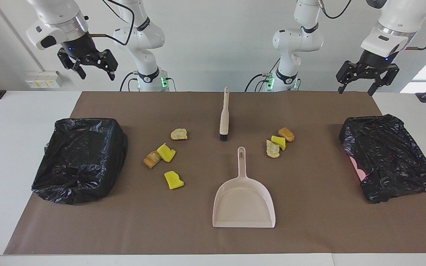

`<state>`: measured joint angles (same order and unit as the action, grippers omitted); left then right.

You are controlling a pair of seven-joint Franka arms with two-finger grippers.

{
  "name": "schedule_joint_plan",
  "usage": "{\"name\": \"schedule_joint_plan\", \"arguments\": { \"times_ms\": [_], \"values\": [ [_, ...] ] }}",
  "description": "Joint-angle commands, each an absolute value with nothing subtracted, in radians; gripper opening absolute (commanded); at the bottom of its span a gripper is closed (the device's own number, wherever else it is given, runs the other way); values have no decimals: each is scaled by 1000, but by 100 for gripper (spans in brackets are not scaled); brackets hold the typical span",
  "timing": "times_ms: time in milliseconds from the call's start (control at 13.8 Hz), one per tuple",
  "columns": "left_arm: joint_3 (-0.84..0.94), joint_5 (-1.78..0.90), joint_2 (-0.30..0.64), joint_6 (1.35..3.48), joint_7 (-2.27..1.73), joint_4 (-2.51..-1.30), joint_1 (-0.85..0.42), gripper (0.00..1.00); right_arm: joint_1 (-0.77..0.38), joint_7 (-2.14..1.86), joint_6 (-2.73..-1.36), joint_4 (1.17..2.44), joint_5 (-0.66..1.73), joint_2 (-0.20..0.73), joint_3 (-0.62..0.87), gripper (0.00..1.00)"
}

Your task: Sweep and dump trash in bin

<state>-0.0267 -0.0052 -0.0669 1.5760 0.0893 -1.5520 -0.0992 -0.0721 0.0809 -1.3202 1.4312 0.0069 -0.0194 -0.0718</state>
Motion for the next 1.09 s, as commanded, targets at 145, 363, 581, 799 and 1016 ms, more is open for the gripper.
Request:
{"name": "schedule_joint_plan", "arguments": {
  "times_ms": [145, 363, 581, 799, 1016],
  "values": [
    [-23, -11, -78, 1589, 84, -1566, -92, 100, -64, 49, -1339, 1450, 23, -38, -67, 100],
    [-23, -11, -78, 1589, 84, -1566, -92, 100, -67, 48, -1327, 1454, 20, -43, -61, 100],
    [-23, -11, -78, 1589, 84, -1566, -92, 100, -67, 43, -1335, 1474, 20, -60, -57, 100],
    [-23, -11, -78, 1589, 84, -1566, -92, 100, -81, -66, -1342, 1468, 6, -48, -54, 100],
    [-23, -11, -78, 1589, 84, -1566, -92, 100, -116, -46, -1345, 1463, 15, -2, -48, 100]
  ]
}}
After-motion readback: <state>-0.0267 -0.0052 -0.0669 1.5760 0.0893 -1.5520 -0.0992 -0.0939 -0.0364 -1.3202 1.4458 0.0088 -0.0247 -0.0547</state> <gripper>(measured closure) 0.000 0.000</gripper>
